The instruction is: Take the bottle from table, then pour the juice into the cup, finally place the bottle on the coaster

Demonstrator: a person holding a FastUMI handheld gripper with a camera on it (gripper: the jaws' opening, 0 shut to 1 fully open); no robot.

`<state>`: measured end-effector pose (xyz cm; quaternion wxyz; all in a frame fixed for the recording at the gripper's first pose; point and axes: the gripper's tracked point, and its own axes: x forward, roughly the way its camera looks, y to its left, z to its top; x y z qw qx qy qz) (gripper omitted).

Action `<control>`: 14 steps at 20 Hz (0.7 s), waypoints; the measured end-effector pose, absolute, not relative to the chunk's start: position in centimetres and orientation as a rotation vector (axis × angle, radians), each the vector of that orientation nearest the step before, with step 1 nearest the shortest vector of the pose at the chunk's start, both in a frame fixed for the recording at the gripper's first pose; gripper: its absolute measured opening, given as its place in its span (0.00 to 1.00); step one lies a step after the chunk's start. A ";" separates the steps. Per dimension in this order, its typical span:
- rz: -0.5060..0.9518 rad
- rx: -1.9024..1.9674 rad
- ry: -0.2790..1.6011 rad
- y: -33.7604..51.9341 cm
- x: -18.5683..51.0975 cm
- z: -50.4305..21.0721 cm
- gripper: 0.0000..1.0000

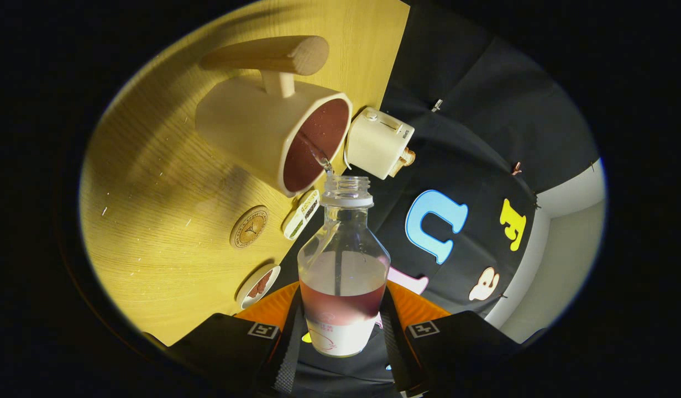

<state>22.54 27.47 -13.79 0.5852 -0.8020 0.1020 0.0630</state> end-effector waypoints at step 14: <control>0.164 -1.959 0.152 27.7 22.9 -12.8 0.69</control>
